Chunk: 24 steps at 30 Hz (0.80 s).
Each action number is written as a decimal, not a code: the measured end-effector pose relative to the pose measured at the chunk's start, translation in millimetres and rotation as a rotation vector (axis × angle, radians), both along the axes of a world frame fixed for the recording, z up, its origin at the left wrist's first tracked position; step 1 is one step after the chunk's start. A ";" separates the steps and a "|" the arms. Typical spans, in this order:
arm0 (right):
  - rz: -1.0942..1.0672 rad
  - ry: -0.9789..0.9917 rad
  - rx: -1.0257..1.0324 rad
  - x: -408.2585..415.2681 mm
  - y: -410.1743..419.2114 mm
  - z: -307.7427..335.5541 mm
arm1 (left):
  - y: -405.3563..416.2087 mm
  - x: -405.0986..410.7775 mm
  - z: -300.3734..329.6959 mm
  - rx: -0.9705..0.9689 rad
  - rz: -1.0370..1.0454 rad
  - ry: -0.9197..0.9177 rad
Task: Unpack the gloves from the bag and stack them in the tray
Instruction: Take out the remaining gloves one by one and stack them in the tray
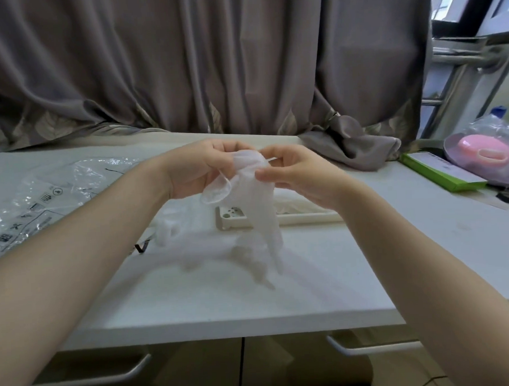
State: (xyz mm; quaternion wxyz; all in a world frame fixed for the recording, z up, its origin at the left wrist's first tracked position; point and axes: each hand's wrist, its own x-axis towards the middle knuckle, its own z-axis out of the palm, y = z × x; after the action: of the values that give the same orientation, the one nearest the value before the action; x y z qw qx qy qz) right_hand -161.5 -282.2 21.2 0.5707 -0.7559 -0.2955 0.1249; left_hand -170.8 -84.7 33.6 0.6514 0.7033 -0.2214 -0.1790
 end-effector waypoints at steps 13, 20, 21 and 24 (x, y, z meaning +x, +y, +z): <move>-0.075 0.205 0.166 12.0 -67.3 1.4 | -14.3 20.8 -0.5 -0.242 0.329 -0.040; -0.131 0.287 0.262 26.4 -94.3 7.1 | -35.1 39.5 -6.5 -0.232 0.313 -0.010; -0.141 0.285 0.242 27.7 -95.4 8.3 | -42.4 42.1 -7.9 -0.158 0.287 0.002; -0.138 0.262 0.204 32.4 -98.4 12.7 | -64.7 48.3 -8.6 0.047 0.203 -0.052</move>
State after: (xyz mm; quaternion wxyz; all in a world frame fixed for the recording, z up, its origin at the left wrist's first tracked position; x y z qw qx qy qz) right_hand -129.1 -380.6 33.9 0.6852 -0.6898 -0.1772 0.1522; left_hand -122.5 -149.4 25.0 0.6437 0.7415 -0.1616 -0.0989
